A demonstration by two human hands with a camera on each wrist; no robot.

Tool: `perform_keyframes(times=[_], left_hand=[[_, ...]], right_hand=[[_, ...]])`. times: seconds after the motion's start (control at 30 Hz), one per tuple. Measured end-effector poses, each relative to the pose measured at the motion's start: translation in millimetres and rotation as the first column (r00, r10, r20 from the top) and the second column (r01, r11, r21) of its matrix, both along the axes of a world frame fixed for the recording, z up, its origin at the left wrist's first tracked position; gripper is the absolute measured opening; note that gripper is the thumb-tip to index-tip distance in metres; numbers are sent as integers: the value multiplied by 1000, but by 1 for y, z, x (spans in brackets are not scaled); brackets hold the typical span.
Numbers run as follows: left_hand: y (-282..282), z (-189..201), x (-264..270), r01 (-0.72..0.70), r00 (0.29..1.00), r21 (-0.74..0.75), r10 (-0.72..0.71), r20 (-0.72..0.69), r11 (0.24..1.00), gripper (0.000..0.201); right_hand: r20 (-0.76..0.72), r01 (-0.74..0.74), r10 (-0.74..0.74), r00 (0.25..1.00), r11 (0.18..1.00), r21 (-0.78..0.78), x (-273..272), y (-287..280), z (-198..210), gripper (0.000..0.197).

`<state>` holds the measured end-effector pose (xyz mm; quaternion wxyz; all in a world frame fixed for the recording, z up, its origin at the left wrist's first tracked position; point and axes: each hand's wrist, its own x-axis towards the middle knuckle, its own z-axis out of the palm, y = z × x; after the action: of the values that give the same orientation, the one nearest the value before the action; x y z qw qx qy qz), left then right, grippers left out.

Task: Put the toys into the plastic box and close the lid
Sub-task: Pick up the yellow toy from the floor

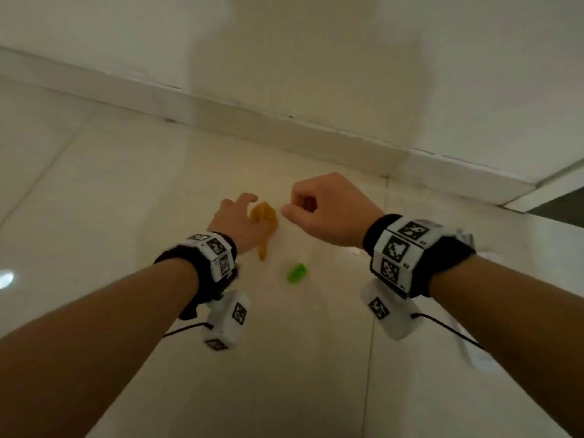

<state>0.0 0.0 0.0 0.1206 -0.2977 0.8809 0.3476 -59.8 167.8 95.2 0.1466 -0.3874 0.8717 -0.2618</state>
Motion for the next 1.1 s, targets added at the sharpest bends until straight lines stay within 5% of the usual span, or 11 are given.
perform_keyframes(times=[0.17,0.43,0.53,0.67,0.8,0.87,1.1], left_hand=[[-3,-34,-17,52,987,16,-54,153,999,85],[8,-36,-44,124,975,-24,-118,189,992,72],[9,-27,-42,-31,985,190,-3,175,981,66],[4,-1,-42,-227,969,488,247,25,842,43],[4,32,-47,-244,952,658,306,22,712,45],[11,45,-47,-220,959,683,284,19,696,45],[52,83,-43,-123,982,742,190,-6,659,38]], right_hand=[[-23,36,-38,999,996,-82,-16,1,-31,33],[36,183,-180,983,973,-144,-12,13,-41,36],[44,233,-229,972,962,-143,-7,11,-50,35],[69,275,-272,960,960,-45,-5,9,-53,23],[30,174,-181,983,972,157,0,3,-47,80],[-14,187,-188,982,965,182,4,-4,-45,90],[-109,367,-352,929,915,170,-8,8,-21,48]])
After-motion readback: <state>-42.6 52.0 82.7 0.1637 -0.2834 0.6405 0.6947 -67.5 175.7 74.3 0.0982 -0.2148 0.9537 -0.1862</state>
